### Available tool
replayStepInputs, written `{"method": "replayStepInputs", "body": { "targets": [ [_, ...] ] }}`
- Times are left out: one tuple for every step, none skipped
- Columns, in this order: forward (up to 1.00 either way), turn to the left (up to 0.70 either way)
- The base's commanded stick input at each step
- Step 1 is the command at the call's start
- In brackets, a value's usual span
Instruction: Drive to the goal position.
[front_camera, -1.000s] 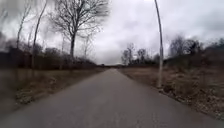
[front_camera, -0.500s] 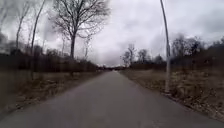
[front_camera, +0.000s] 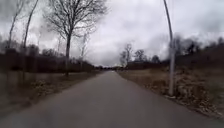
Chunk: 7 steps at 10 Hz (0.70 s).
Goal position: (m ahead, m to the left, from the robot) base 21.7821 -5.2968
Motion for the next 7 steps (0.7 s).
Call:
{"method": "replayStepInputs", "body": {
  "targets": [
    [0.85, 0.0],
    [0.85, 0.0],
    [0.85, 0.0],
    [0.85, 0.0],
    [0.85, 0.05],
    [0.85, 0.19],
    [0.85, 0.29]
  ]
}}
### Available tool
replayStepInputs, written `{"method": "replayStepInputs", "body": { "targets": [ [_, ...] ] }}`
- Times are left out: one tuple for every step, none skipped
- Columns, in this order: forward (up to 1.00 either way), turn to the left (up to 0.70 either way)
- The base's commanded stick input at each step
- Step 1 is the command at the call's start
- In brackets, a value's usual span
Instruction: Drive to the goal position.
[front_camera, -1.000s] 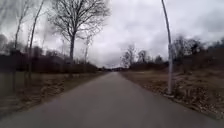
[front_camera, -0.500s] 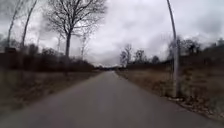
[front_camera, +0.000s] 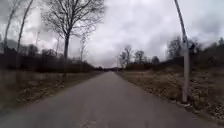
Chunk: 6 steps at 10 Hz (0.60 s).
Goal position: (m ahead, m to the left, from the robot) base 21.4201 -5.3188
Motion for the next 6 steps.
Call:
{"method": "replayStepInputs", "body": {
  "targets": [
    [0.85, 0.18],
    [0.85, 0.06],
    [0.85, 0.01],
    [0.85, 0.0],
    [0.85, 0.0],
    [0.85, 0.0]
  ]
}}
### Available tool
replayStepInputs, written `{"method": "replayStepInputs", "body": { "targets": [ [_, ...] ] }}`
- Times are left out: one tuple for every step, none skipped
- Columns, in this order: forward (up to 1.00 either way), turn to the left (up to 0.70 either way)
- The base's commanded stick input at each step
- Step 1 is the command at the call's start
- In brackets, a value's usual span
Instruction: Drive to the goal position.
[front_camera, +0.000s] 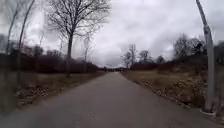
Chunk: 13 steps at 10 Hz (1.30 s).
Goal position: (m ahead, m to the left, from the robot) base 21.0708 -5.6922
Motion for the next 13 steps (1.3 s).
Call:
{"method": "replayStepInputs", "body": {
  "targets": [
    [0.85, 0.0],
    [0.85, 0.0],
    [0.85, 0.0],
    [0.85, 0.0],
    [0.85, 0.0],
    [0.85, 0.0],
    [0.85, 0.0],
    [0.85, 0.0],
    [0.85, 0.0],
    [0.85, 0.0],
    [0.85, 0.0],
    [0.85, 0.0],
    [0.85, 0.0]
  ]
}}
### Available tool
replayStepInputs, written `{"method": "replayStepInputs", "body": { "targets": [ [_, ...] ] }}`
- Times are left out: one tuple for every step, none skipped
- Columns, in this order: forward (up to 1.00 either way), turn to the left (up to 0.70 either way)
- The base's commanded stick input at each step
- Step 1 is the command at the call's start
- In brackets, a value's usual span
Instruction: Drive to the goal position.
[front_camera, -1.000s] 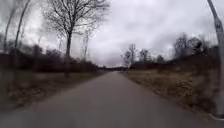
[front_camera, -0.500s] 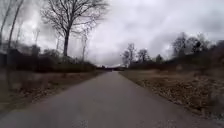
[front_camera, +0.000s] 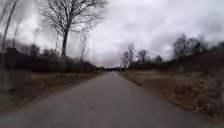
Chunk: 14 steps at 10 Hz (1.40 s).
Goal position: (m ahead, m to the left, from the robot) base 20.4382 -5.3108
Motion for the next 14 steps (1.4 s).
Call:
{"method": "replayStepInputs", "body": {
  "targets": [
    [0.85, 0.0],
    [0.85, 0.0],
    [0.85, 0.0],
    [0.85, 0.0],
    [0.85, 0.0],
    [0.85, 0.0],
    [0.85, 0.0],
    [0.85, 0.0],
    [0.85, 0.0],
    [0.85, 0.0],
    [0.85, 0.0],
    [0.85, 0.0],
    [0.85, 0.0],
    [0.85, 0.02]
  ]
}}
